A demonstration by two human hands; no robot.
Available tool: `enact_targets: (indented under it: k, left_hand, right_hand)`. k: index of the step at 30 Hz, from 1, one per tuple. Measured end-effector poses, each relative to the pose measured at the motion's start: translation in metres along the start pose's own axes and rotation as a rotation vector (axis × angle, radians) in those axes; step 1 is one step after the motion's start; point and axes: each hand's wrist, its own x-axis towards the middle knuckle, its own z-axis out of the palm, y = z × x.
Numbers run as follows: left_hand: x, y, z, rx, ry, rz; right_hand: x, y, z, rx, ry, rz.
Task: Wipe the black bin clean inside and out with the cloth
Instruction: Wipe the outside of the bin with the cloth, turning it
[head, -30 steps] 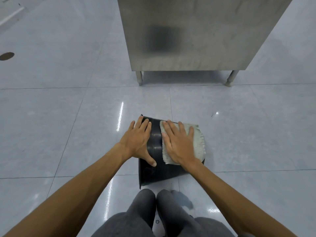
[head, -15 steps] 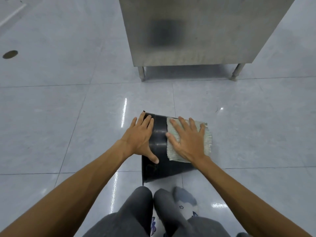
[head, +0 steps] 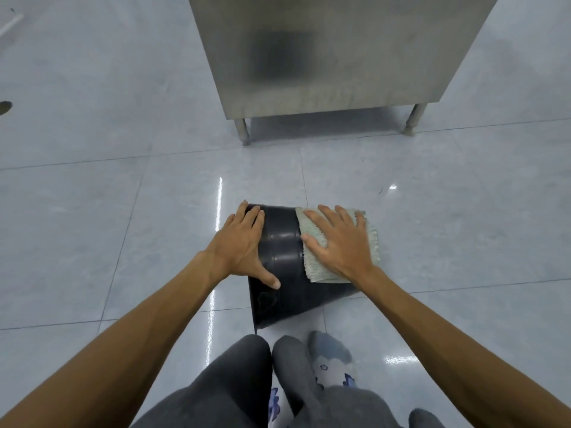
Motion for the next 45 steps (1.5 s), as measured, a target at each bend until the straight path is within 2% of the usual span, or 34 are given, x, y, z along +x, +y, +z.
enact_targets:
  k: [3,7,13,17,19,26,29,32,36,41,45]
  left_hand:
    - [-0.002,0.0,0.003,-0.012,-0.021,-0.013]
    - [0.005,-0.003,-0.007,-0.018,-0.01,0.004]
    - [0.005,-0.001,-0.017,-0.029,-0.065,-0.016]
    - [-0.01,0.008,-0.007,-0.016,-0.035,0.003]
    - [-0.018,0.012,-0.005,-0.024,-0.015,0.005]
    - [-0.04,0.034,0.004,-0.027,-0.01,-0.046]
    - [-0.037,0.032,0.004,-0.05,-0.017,-0.071]
    - [-0.022,0.017,-0.003,-0.082,-0.049,-0.067]
    - [-0.003,0.0,-0.015,-0.089,-0.112,-0.003]
    - [0.018,-0.012,-0.03,0.033,-0.227,0.149]
    - [0.031,-0.013,-0.036,0.038,-0.22,0.174]
  right_hand:
    - [-0.005,-0.021,0.006,-0.013,-0.001,0.018]
    - [-0.024,-0.044,0.016,0.004,0.063,-0.07]
    - [-0.063,-0.037,0.035,0.017,0.193,-0.156]
    - [-0.045,-0.043,0.029,0.008,0.187,-0.076]
    - [-0.019,-0.051,0.014,0.017,0.073,-0.021]
    - [0.094,-0.046,-0.012,0.151,-0.597,0.109]
    - [0.115,-0.047,-0.006,0.122,-0.691,0.161]
    - [0.112,-0.05,-0.005,0.121,-0.606,0.104]
    - [0.071,-0.048,-0.006,0.074,-0.373,0.004]
    - [0.016,-0.043,-0.004,0.062,-0.178,0.0]
    - [-0.032,-0.042,0.003,-0.067,-0.022,-0.036]
